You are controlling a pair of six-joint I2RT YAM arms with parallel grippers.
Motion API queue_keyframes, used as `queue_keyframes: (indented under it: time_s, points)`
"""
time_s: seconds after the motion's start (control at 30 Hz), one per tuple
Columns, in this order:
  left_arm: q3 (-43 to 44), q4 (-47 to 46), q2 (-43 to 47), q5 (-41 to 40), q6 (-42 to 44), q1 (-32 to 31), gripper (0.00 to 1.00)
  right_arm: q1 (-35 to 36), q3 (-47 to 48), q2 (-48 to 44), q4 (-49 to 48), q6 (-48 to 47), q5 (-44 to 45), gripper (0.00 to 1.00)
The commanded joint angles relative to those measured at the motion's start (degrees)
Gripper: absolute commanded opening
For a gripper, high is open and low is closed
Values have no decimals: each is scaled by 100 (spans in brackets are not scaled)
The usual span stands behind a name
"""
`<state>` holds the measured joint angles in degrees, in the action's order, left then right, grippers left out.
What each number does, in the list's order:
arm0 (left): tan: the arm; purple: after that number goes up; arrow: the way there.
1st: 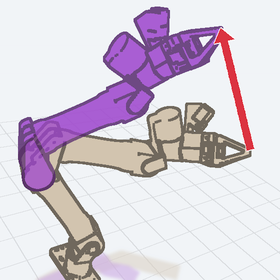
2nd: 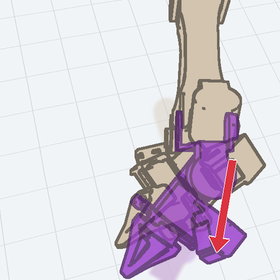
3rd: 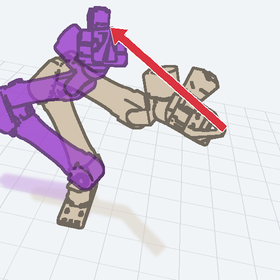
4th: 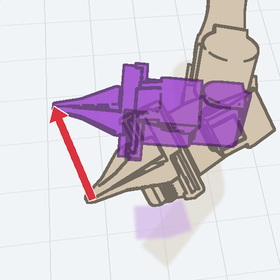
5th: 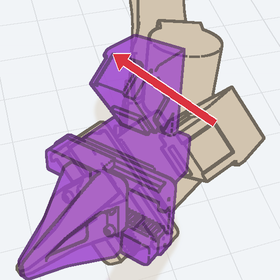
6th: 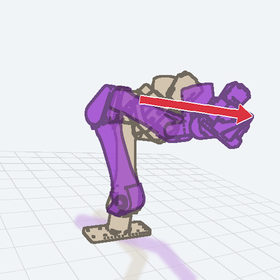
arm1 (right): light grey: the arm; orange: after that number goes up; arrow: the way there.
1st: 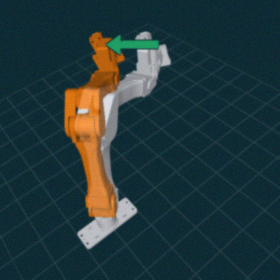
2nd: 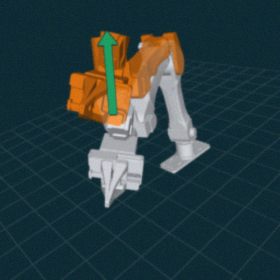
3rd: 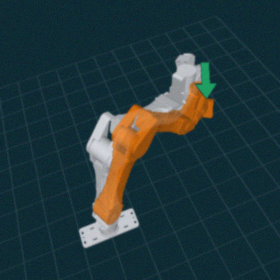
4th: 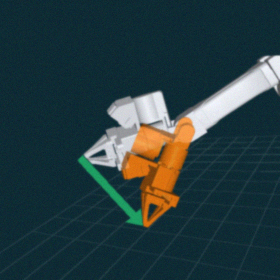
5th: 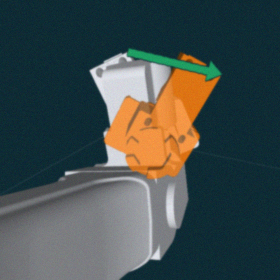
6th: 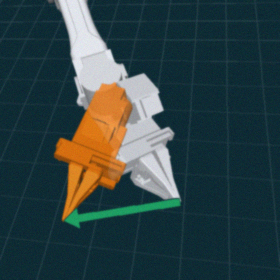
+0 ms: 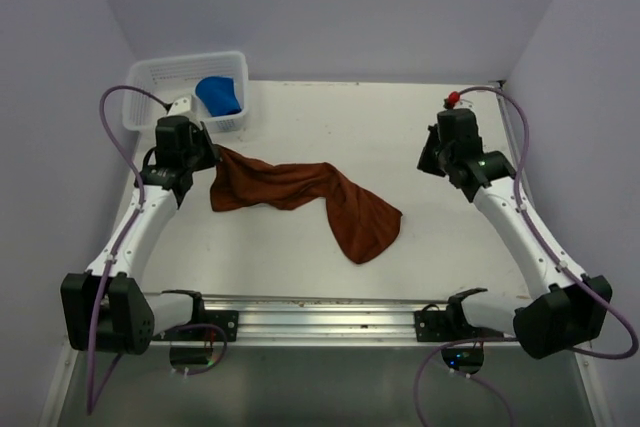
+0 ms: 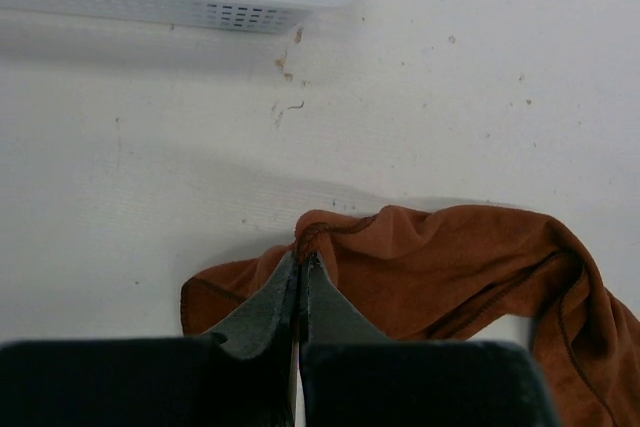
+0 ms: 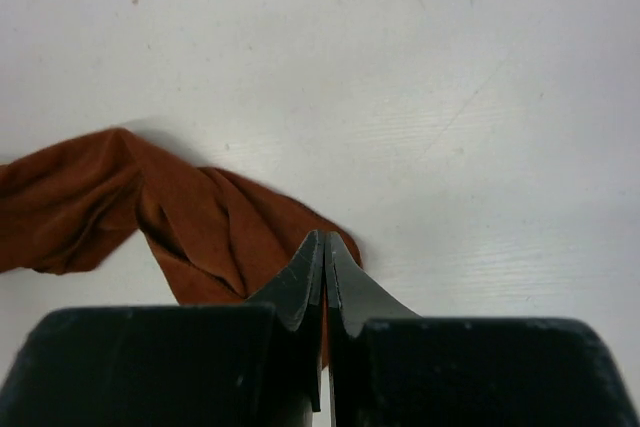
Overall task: Roll the towels
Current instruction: Flatten the towel
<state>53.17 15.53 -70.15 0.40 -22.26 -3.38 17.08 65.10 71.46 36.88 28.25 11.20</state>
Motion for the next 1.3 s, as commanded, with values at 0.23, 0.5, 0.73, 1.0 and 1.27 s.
queue_keyframes:
  time_s: [0.23,0.5,0.73,1.0,1.27]
  points:
    - [203,-244,484,434,345,48,0,-232,-874,262,-3,31,-1093,51]
    - [1,-234,581,513,363,39,0,-223,-1658,1212,-1226,190,-1665,48]
    - [-210,-358,564,680,301,39,0,-223,-1571,1502,-1359,225,-1622,42]
    - [-412,-410,529,698,345,39,0,-232,-1518,1573,-1166,181,-1516,1]
    - [35,-252,406,189,301,39,0,-231,-491,414,62,-380,-849,0]
